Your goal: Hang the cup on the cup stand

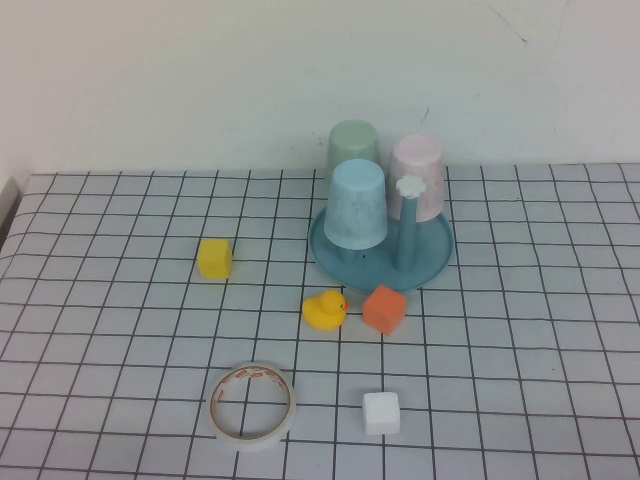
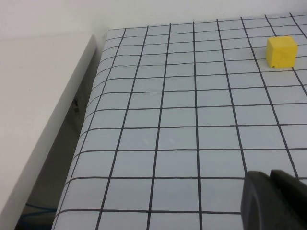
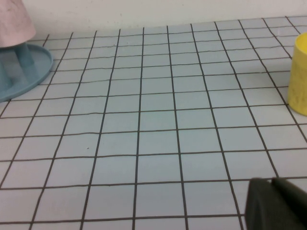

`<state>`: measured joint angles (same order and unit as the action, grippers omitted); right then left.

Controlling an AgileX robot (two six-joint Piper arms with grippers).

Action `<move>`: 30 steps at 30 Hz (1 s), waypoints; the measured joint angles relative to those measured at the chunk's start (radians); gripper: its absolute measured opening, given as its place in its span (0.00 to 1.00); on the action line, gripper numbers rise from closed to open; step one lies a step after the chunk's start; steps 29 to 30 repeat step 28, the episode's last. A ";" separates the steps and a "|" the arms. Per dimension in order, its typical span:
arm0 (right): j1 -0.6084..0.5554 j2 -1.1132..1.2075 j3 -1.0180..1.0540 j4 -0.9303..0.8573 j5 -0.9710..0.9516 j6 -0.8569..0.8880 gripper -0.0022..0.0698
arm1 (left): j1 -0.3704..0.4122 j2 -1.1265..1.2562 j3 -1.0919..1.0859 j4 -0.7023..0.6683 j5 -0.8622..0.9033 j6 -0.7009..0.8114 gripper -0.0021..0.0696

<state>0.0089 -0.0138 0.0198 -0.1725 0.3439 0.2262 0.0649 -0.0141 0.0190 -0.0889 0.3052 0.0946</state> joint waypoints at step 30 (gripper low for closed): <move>0.000 0.000 -0.001 0.002 0.002 0.000 0.03 | -0.028 0.000 0.000 -0.002 0.000 0.002 0.03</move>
